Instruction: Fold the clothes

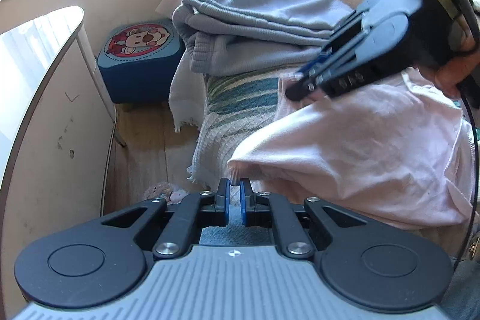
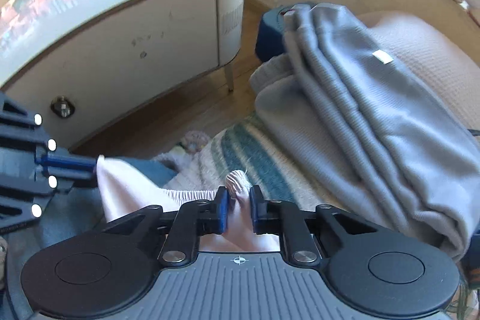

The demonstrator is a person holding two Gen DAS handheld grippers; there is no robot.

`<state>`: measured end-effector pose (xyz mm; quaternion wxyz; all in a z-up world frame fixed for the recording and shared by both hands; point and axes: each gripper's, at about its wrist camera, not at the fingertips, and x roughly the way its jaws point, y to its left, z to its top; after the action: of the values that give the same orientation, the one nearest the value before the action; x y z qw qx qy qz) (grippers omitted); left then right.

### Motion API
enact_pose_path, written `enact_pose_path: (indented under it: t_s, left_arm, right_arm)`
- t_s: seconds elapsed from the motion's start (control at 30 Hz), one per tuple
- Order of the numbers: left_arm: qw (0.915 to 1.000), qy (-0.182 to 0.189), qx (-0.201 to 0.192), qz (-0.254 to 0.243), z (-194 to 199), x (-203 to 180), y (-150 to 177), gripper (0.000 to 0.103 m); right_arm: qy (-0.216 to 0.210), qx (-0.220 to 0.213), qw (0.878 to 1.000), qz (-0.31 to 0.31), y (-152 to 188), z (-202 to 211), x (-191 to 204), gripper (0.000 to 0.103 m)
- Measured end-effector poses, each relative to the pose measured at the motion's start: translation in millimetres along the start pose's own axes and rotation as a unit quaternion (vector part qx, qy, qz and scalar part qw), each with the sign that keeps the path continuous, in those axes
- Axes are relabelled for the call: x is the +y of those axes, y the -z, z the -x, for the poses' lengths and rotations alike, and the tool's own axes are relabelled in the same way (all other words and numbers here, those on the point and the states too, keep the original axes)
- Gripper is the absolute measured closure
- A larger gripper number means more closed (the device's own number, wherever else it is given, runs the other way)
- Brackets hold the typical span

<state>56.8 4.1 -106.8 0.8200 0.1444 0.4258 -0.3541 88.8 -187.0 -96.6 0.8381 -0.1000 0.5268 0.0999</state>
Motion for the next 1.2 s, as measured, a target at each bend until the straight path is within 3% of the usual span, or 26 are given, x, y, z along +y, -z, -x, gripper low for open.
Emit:
enact_pose_path:
  t_s: [0.2,0.3,0.4,0.5,0.63,0.7,0.8,0.87,0.97,1.07,1.2]
  left_arm:
    - [0.998,-0.044,0.014,-0.042,-14,-9,4,0.096]
    - [0.9996,-0.024,0.017,-0.004,-15,2,3,0.096]
    - [0.998,0.004,0.016,0.061,-13,21,2,0.078]
    - [0.9923,0.021,0.024,0.12,-15,42,4,0.077]
    - [0.9838,0.04,0.032,0.172,-16,63,5,0.077]
    - [0.9761,0.06,0.037,0.206,-18,73,5,0.075]
    - [0.9623,0.086,0.043,0.255,-24,82,4,0.066]
    - [0.9583,0.091,0.043,0.268,-28,83,2,0.066]
    - [0.9522,0.097,0.044,0.286,-34,83,-2,0.066]
    - [0.9451,0.103,0.049,0.306,-40,85,-2,0.065]
    - [0.9444,0.096,0.066,0.307,-47,84,2,0.063]
  right_arm:
    - [0.013,-0.038,0.997,-0.068,-20,14,-33,0.089]
    - [0.021,-0.024,0.997,-0.076,-25,3,-38,0.088]
    - [0.023,-0.041,0.996,-0.076,-23,17,-32,0.083]
    - [-0.025,-0.055,0.997,-0.048,-14,40,-8,0.081]
    - [-0.055,-0.03,0.998,0.024,10,42,48,0.081]
    - [-0.052,-0.022,0.998,0.038,22,35,66,0.081]
    - [-0.013,-0.01,0.997,0.073,33,22,83,0.081]
    - [-0.002,-0.006,0.996,0.087,36,12,87,0.081]
    - [0.0,0.008,0.997,0.08,38,8,84,0.1]
    - [-0.02,0.004,0.998,0.053,43,25,76,0.102]
    - [-0.045,0.014,0.998,0.037,54,44,75,0.103]
